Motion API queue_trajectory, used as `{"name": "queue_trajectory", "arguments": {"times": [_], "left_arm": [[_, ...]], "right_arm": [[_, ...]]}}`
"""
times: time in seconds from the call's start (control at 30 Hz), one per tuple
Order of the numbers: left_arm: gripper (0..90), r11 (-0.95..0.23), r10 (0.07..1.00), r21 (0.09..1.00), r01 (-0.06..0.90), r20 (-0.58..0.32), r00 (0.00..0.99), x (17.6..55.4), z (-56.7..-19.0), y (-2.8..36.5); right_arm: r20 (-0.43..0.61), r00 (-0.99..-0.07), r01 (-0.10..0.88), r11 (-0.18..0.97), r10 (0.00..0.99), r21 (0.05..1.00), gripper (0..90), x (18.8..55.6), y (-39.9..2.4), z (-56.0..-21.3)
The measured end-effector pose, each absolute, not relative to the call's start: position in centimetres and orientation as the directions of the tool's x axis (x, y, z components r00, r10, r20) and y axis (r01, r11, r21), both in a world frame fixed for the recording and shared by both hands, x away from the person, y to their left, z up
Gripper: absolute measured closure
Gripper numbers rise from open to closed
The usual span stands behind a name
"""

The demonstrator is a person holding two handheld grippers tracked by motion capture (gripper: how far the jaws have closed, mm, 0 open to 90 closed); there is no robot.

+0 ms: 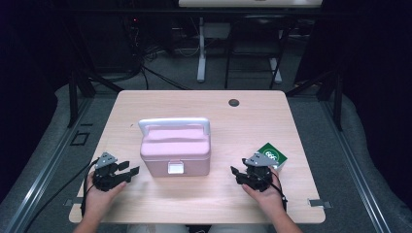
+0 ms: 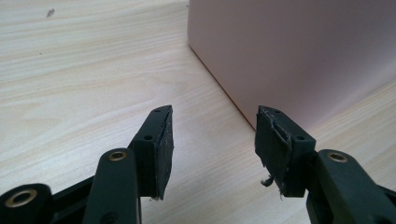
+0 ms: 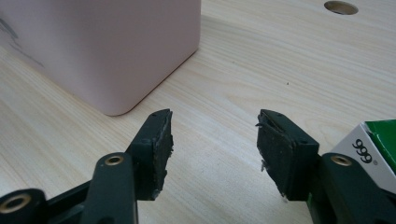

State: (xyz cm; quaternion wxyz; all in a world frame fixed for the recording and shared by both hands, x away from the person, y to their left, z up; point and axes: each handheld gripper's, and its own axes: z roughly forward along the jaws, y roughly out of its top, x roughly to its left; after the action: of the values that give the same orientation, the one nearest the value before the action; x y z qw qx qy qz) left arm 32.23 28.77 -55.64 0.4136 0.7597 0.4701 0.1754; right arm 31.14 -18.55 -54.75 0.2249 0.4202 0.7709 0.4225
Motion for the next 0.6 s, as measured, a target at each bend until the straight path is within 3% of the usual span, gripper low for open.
{"name": "queue_trajectory", "arguments": {"times": [0.2,0.33,0.4,0.6], "left_arm": [[47.7,-0.149,0.876,0.788,0.597,-0.176,0.45,32.7,-54.7,29.0],[47.6,-0.159,0.883,0.789,0.594,-0.156,0.443,33.7,-53.3,29.1],[47.6,-0.202,0.894,0.8,0.565,-0.085,0.44,34.6,-52.0,29.0],[47.0,-0.193,0.89,0.806,0.559,-0.096,0.445,35.5,-51.1,28.4]], "right_arm": [[0.021,-0.548,0.466,0.284,0.836,0.838,45.8,31.4,-18.5,-54.2],[0.027,-0.549,0.46,0.274,0.836,0.845,47.0,32.2,-18.3,-52.7],[0.041,-0.544,0.455,0.253,0.838,0.854,47.0,32.6,-18.0,-52.1],[0.055,-0.518,0.479,0.236,0.854,0.846,46.9,34.3,-17.6,-51.8]]}}
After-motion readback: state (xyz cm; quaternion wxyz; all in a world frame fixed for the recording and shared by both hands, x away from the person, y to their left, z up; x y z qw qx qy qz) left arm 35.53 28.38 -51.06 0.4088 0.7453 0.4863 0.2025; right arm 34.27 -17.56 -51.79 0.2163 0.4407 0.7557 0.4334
